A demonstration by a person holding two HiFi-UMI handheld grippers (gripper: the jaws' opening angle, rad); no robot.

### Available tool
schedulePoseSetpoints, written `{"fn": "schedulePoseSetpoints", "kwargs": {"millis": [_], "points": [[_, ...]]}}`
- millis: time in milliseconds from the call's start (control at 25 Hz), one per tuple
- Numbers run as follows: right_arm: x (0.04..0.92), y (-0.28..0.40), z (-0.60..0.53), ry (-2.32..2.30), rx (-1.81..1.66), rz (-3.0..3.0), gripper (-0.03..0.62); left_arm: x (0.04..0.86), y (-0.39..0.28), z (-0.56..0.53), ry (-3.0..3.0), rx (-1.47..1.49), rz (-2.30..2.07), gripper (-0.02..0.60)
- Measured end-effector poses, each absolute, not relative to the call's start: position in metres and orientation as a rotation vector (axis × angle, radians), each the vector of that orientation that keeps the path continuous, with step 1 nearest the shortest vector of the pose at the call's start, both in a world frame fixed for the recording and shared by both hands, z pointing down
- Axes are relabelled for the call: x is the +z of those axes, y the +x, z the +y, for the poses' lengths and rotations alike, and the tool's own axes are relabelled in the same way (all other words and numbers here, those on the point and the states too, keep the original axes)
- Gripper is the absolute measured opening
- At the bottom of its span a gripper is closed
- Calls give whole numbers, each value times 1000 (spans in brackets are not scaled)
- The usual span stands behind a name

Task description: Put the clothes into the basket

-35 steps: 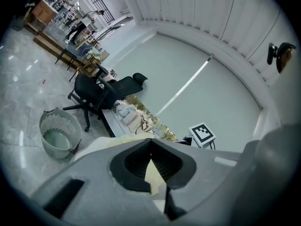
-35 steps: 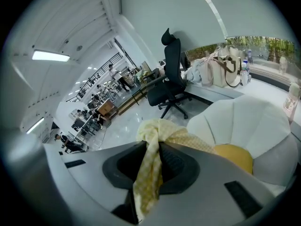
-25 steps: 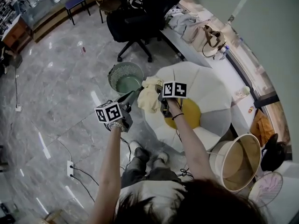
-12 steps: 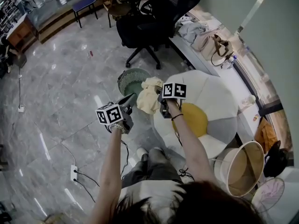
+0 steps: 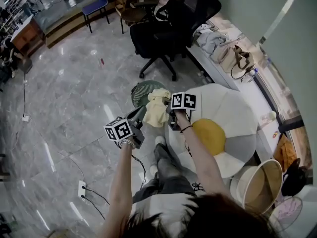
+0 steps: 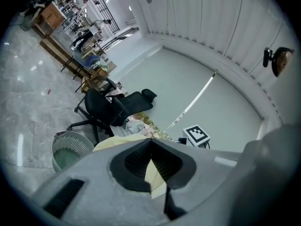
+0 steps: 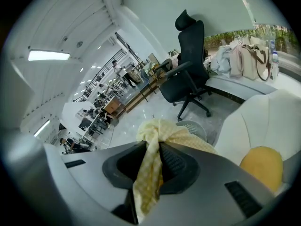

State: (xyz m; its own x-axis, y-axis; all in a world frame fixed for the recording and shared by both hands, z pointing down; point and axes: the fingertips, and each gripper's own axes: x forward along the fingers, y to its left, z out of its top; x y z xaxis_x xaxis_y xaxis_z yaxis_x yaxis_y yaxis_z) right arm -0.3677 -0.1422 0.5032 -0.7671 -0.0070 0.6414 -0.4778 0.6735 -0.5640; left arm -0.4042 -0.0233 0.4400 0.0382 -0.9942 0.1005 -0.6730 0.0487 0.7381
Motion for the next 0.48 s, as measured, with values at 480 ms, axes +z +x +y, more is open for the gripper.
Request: {"fn": "schedulePoseSetpoints", "kwargs": {"millis": [480], "points": [[523,-439,-182,348,1038,-2225,72,457,-470,-77,1632,-680,-1684,11]]}}
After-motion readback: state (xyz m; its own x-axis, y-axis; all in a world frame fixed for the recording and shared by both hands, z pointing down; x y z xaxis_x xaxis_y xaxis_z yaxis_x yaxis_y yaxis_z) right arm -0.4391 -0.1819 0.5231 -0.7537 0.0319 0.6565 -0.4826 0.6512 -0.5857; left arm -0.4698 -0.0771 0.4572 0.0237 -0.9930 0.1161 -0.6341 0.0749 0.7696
